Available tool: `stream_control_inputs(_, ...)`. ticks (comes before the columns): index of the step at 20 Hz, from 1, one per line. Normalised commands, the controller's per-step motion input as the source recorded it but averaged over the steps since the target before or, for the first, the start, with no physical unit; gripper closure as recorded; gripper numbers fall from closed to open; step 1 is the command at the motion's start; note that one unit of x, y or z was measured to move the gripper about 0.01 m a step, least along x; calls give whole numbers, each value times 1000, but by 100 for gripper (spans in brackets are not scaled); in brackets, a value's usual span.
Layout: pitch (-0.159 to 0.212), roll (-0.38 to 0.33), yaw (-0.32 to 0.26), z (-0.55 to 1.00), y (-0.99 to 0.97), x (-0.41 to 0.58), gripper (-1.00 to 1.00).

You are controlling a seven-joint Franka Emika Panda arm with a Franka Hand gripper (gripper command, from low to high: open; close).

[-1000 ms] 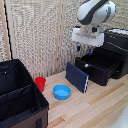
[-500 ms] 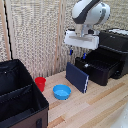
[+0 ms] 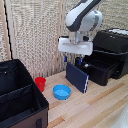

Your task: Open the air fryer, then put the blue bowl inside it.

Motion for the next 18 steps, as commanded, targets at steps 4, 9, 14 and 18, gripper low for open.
stream_control_inputs(4, -23, -7, 119, -279, 466, -390, -100)
stream_control_inputs(9, -85, -140, 131, -380, 193, -330, -100)
stream_control_inputs(14, -87, -226, 163, -367, 51, -100, -100)
stream_control_inputs(18, -4, -119, 142, -450, 187, -12, -100)
